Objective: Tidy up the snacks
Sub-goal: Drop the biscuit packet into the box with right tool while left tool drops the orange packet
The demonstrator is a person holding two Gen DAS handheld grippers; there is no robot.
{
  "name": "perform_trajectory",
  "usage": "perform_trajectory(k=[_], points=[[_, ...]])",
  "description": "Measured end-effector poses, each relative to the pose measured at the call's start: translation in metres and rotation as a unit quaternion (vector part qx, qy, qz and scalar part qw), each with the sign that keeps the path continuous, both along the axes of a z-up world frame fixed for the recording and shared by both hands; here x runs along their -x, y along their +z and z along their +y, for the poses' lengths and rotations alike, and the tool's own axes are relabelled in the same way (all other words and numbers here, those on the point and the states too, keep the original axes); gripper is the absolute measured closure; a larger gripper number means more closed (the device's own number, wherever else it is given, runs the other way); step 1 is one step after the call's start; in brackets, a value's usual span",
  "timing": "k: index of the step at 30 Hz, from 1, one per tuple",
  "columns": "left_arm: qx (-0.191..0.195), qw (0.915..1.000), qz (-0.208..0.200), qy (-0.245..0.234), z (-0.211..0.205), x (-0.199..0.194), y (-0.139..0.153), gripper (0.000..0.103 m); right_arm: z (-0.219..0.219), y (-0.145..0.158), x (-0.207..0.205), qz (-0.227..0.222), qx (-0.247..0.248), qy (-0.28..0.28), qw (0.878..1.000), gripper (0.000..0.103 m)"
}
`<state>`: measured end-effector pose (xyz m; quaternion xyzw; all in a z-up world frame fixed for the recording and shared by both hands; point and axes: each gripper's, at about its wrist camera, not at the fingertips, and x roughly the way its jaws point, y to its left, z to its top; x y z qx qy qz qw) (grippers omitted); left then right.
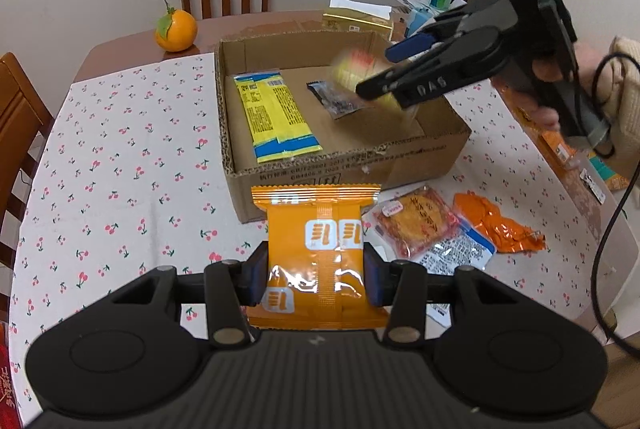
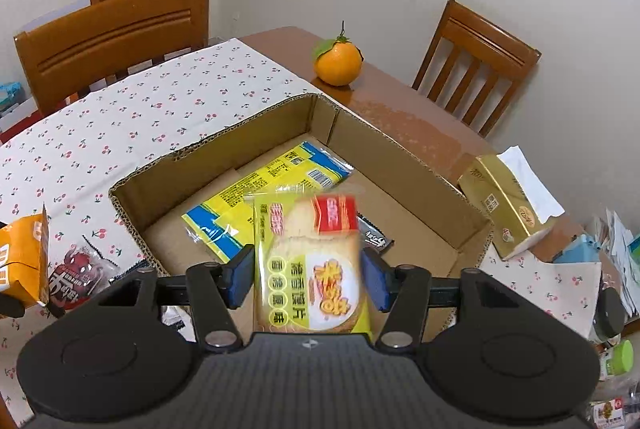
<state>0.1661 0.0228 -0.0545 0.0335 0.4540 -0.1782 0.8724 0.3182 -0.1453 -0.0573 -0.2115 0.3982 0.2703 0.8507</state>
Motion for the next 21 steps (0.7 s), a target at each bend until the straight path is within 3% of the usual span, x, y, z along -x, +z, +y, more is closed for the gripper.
perform_trajectory(k=[2, 8, 14, 21], points=[[0.002, 1.0000, -0.001, -0.001, 0.000, -0.005, 0.002, 0.058, -0.001, 0.000, 0.003, 0.000, -0.010, -0.006, 1.000, 0.017], [0.004, 0.9999, -0.007, -0.012, -0.003, -0.019, 0.011, 0.058, -0.012, 0.007, 0.031, 0.012, -0.046, -0.038, 0.998, 0.005], [-0.002, 0.9991, -0.027, -0.032, -0.013, -0.042, 0.022, 0.058, -0.026, 0.014, 0.071, 0.008, -0.089, -0.093, 0.992, 0.000], [0.012, 0.9988, -0.032, -0.034, -0.027, -0.094, 0.020, 0.058, -0.042, 0.010, 0.108, 0.011, -0.104, -0.158, 0.982, 0.000]])
